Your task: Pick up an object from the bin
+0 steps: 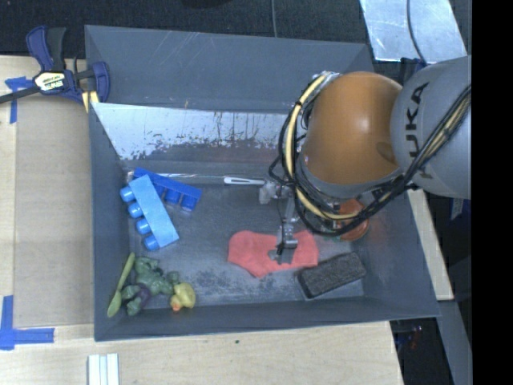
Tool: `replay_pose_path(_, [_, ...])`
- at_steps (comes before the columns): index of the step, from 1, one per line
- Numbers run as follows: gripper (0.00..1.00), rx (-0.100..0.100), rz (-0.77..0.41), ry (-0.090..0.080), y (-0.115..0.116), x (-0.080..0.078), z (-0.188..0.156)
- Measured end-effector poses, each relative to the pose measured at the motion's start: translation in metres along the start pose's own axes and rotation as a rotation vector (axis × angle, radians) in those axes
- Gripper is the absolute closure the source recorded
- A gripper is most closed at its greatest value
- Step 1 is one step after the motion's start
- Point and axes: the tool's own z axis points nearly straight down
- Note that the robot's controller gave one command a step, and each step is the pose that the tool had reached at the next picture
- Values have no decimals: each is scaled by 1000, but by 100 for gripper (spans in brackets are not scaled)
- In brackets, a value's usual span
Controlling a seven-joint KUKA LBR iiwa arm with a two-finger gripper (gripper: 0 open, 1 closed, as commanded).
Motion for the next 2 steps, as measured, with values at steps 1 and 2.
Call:
replay_pose_path(1, [0,-1,1,-8,0,-2,-4])
replay_pose_path(2, [0,-1,50,-10,-12,14,34])
